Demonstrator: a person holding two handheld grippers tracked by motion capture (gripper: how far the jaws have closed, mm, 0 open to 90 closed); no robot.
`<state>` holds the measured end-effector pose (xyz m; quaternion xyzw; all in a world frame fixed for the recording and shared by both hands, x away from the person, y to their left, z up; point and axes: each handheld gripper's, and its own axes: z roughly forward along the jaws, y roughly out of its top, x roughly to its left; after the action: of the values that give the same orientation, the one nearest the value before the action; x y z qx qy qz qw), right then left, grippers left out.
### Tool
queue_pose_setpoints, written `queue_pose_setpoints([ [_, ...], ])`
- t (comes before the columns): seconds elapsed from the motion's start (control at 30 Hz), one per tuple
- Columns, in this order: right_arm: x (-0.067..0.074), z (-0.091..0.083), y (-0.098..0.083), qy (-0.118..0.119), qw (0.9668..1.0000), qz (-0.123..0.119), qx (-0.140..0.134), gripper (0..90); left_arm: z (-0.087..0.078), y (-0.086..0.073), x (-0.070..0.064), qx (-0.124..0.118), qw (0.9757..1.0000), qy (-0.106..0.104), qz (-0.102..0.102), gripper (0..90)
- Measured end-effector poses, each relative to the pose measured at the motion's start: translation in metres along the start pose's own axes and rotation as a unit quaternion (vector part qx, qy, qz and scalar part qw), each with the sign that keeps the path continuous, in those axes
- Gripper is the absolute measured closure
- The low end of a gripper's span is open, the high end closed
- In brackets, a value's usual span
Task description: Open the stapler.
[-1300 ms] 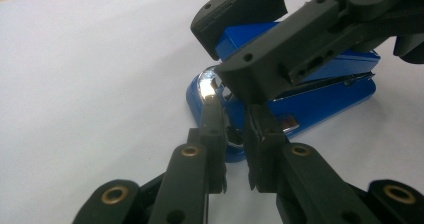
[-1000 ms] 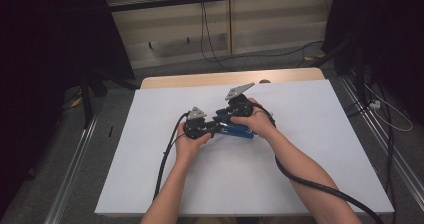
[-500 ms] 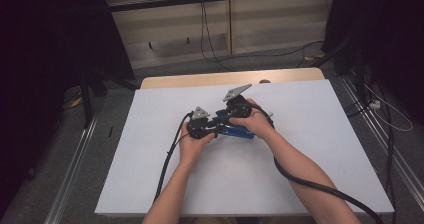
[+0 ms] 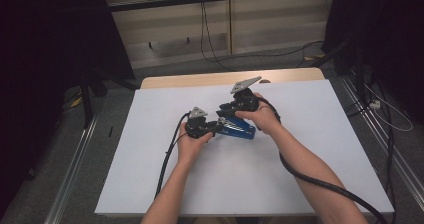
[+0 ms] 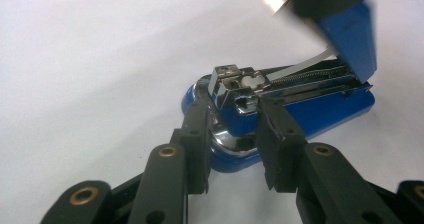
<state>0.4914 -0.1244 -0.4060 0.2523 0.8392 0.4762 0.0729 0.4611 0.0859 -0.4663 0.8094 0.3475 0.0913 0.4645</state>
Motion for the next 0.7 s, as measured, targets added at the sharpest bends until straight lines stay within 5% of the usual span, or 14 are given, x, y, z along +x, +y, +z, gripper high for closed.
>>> queue_pose_setpoints([
  [0.7,0.014,-0.023,0.004,-0.029,0.9987,-0.04,-0.008,66.8,-0.001,0.002,-0.001,0.004,1.0,0.003,0.004,68.0],
])
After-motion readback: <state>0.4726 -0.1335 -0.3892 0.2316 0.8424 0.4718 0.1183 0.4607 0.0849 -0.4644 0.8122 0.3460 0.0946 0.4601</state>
